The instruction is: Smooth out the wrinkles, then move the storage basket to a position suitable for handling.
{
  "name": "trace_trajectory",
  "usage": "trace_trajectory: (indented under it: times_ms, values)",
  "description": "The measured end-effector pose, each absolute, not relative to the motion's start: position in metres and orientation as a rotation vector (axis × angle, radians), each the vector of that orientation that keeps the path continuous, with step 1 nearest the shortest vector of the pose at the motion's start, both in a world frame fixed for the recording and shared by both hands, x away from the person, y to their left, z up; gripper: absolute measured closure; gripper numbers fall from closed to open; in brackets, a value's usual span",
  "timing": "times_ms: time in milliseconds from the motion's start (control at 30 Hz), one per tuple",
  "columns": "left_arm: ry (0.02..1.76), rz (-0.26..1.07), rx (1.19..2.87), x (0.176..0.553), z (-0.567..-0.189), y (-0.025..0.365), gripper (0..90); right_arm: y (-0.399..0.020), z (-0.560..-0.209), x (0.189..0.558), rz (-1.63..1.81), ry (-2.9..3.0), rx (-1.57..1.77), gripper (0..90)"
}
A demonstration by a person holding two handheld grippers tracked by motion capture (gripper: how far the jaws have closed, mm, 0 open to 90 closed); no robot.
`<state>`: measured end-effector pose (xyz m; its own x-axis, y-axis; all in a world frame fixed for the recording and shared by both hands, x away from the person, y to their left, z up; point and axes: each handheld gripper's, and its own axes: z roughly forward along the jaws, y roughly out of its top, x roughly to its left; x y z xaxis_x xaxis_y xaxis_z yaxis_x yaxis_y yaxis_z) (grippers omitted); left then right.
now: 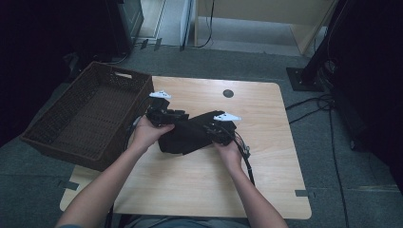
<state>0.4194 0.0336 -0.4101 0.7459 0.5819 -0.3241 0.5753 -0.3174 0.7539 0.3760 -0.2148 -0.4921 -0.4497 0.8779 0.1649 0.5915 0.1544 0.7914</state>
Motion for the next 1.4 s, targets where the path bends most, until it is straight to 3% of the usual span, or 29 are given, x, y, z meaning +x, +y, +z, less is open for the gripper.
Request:
trace_trajectory:
  times_ms: [267, 833, 1200, 1400]
  values:
    - [0.936, -0.016, 2.064, 0.424, -0.435, 0.029, 67.6, -0.214, -0.488, 0.372, 1.2, 2.128, 1.404, 65.6]
    - [0.924, 0.035, 2.092, 0.367, -0.479, 0.038, 68.0, -0.234, -0.479, 0.372, 1.215, 2.07, 1.421, 65.1]
    - [0.952, 0.159, 2.061, 0.374, -0.489, 0.047, 71.9, -0.231, -0.504, 0.355, 1.162, 2.121, 1.399, 66.5]
    - [0.976, 0.077, 2.044, 0.377, -0.485, 0.051, 67.8, -0.229, -0.508, 0.34, 1.127, 2.134, 1.378, 69.0]
